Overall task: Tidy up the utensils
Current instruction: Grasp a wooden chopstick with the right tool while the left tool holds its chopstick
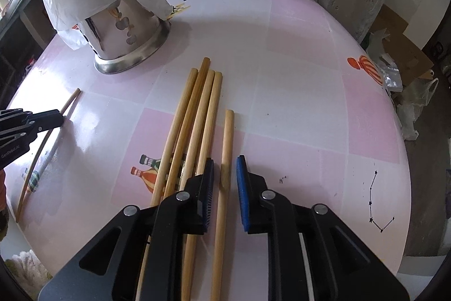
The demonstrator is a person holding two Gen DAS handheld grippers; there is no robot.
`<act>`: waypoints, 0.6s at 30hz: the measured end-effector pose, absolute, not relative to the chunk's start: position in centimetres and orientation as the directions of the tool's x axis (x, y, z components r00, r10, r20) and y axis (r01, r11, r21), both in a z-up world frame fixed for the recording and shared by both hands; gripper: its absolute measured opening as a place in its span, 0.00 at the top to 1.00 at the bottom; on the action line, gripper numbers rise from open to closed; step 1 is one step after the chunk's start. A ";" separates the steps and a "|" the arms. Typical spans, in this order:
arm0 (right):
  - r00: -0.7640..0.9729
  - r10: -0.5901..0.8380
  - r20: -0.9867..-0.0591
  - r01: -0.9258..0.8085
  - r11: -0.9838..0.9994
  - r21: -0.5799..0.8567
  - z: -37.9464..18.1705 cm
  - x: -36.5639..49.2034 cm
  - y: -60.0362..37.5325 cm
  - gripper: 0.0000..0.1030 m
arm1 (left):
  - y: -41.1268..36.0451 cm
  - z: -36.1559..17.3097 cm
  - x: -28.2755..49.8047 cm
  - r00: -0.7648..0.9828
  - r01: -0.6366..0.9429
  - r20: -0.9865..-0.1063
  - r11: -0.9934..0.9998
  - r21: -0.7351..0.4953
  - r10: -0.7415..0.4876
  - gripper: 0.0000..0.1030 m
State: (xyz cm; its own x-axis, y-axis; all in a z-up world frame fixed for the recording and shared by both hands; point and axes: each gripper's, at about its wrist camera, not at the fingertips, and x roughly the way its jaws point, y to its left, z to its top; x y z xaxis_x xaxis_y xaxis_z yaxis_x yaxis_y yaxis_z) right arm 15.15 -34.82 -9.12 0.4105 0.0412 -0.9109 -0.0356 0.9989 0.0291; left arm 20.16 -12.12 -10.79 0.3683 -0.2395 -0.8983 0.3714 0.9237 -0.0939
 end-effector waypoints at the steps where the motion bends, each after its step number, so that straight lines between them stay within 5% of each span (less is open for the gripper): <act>1: 0.411 0.036 -0.911 -0.040 0.999 0.022 -9.2 15.3 -34.7 0.84 | -12.1 -10.8 20.1 0.369 0.371 -0.898 0.924 -0.093 -0.239 0.95; 11: 0.408 0.027 -0.913 -0.053 0.999 0.006 -9.3 17.2 -34.6 0.84 | -12.2 -10.8 20.1 0.368 0.372 -0.900 0.924 -0.086 -0.233 0.95; 18: 0.421 0.062 -0.905 -0.051 0.998 0.045 -9.4 17.1 -34.8 0.93 | -12.2 -10.8 20.0 0.368 0.366 -0.900 0.926 -0.089 -0.232 0.95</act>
State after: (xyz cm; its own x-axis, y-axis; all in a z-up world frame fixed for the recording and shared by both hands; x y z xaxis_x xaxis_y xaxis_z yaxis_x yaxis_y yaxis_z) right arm 17.09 -34.79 -9.38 0.4215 0.0621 -0.9047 -0.0507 0.9977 0.0449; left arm 20.03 -12.23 -10.76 0.3684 -0.2322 -0.9002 0.3657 0.9264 -0.0894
